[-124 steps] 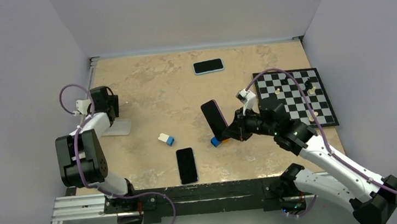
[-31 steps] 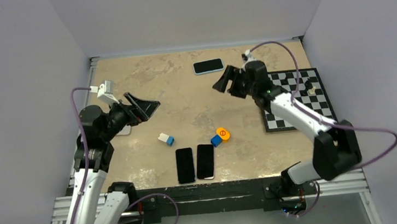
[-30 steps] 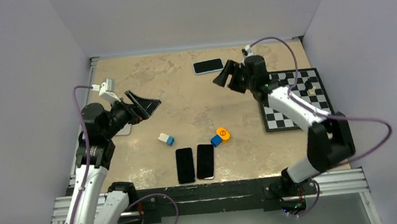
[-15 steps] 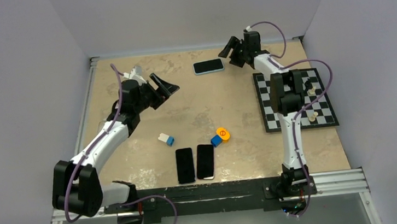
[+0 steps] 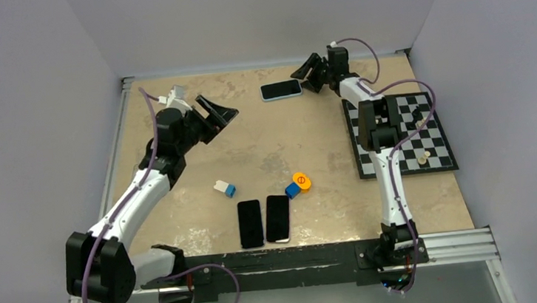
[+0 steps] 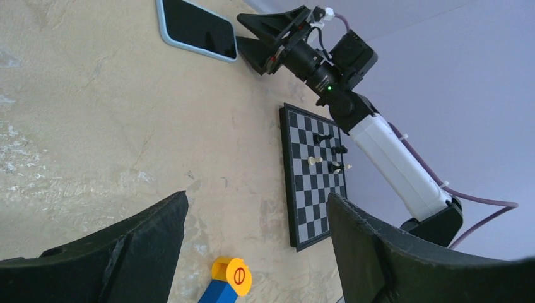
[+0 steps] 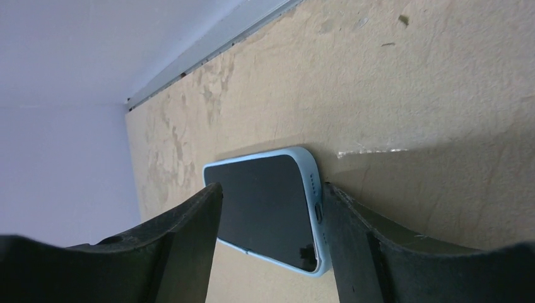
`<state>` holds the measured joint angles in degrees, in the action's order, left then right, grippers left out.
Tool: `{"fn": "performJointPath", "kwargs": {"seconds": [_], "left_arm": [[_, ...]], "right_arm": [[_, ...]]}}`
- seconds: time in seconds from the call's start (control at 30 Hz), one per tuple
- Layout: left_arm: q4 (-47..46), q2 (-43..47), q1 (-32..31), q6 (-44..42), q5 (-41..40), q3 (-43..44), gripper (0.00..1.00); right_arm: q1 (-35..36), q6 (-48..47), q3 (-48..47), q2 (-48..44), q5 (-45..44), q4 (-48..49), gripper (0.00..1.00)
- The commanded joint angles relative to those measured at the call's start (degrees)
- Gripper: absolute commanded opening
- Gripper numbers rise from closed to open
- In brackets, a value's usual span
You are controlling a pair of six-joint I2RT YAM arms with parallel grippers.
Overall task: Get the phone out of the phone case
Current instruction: Adjust the phone at the center of the board.
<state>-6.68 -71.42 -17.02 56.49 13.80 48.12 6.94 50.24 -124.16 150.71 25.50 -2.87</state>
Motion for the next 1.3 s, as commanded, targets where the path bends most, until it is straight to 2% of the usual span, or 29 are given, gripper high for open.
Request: {"fn": "performJointPath", "kwargs": {"seconds": [0.0, 0.13, 0.33, 0.47, 0.53, 0.67, 0.73, 0.83, 0.9, 0.97, 1.1, 1.27], "left_arm": [[2.88, 5.47, -0.3, -0.41, -2.98, 1.55, 0.85], [6.06, 5.8, -0.15, -1.22, -5.93, 2.63, 0.84], [4.28, 0.72, 0.48, 0.3, -5.76, 3.84, 0.85], [3.53, -6.45, 0.66, 1.32, -2.34, 7.5, 0.84], [2.13, -9.68, 0.74, 2.81, -1.59, 8.53, 0.84], [-1.22, -17.73, 0.67, 6.49, -1.11, 10.71, 0.82], [-2.5, -22.54, 0.67, 10.35, 0.83, 13.04, 0.8], [-7.45, -29.77, 0.59, 17.25, 2.8, 15.7, 0.73], [-11.26, -34.1, 0.58, 23.12, 2.21, 17.06, 0.69], [-11.06, -37.23, 0.58, 27.05, 0.5, 18.61, 0.67], [-7.8, -41.11, 0.33, 31.5, -3.67, 21.97, 0.66], [-5.24, -45.84, 0.01, 34.85, -4.97, 26.43, 0.63]], "right_arm": [[2.31, 0.65, 2.25, -2.25, 7.27, 2.59, 0.62], [5.33, -3.03, 9.55, -8.29, 9.9, 3.99, 0.62], [11.32, -6.13, 30.12, -21.4, 12.7, 10.91, 0.62], [9.64, -7.05, 36.35, -26.29, 11.52, 13.38, 0.63], [7.7, -7.44, 35.1, -25.9, 10.77, 12.66, 0.64], [5.25, -7.9, 26.78, -20.46, 12.59, 8.85, 0.65], [5.12, -9.46, 20.52, -16.45, 13.59, 4.63, 0.65], [4.91, -11.69, 12.48, -11.41, 13.27, -0.78, 0.65], [4.84, -12.03, 8.7, -7.85, 13.46, -1.68, 0.65], [4.63, -12.01, 3.71, -4.31, 15.78, -4.03, 0.64], [4.66, -13.42, -1.76, -0.6, 19.57, -7.22, 0.58], [5.15, -17.91, -1.03, -1.72, 16.14, -10.46, 0.46]]}}
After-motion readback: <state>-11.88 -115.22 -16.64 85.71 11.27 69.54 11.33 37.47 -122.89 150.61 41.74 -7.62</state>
